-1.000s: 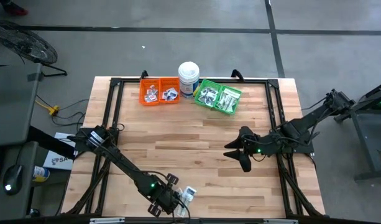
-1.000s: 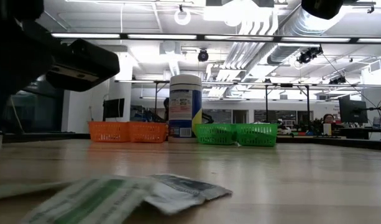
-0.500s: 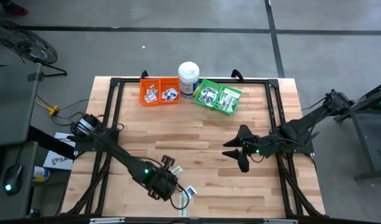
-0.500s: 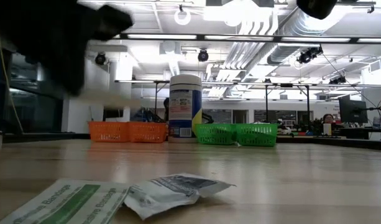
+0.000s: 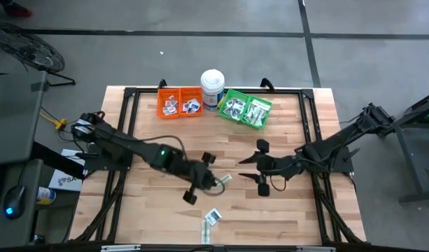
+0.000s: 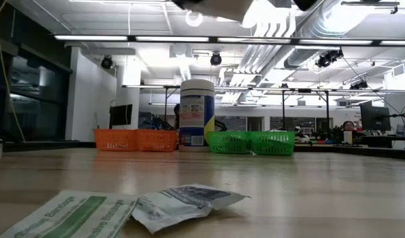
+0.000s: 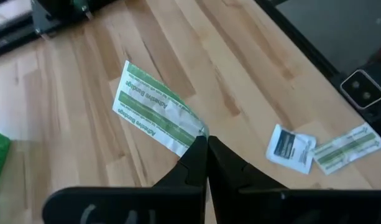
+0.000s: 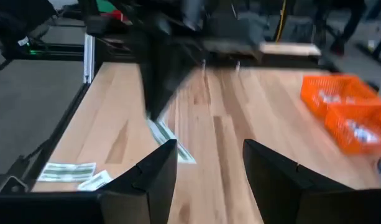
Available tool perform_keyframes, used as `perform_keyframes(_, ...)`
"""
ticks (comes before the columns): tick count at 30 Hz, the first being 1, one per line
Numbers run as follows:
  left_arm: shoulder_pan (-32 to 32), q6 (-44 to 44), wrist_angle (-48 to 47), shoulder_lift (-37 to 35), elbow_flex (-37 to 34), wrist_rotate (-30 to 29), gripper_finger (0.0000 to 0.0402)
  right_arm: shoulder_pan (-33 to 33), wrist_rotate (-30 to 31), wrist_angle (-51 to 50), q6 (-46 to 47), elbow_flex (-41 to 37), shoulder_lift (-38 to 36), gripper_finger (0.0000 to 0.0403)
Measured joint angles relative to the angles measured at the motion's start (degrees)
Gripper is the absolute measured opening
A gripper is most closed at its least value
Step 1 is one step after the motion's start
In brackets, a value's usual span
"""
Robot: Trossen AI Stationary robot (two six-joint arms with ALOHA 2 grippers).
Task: Pick & Place First Aid Supplies
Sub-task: Put the green bandage pack into the right green bin
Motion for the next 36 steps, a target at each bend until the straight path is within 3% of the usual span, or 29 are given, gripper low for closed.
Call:
perform_keyframes(4,3.8,0.9,0.4,0.0,0.0,5.8,0.0000,-1.8,-0.9,0.0,-6.4,0.0,0.0,0.0177)
perform_keyframes(14,10.3,1.1,1.8,0.0,0.0,11.6,0.0000,-8.8,-14.1,-2.5,-15.8,0.0,0.0,0.0189)
perform_keyframes(24,13.3,1.6,1.8,0.0,0.0,13.3,0.0000,-11.9,-17.6,-5.2,-26.4,0.0,1.7,0.0225)
perform_keyframes(36,13.4,2.1,1.4,0.0,0.0,12.7,0.0000,-14.5,-19.4,2.4,-28.0,0.0,7.6,0.0193)
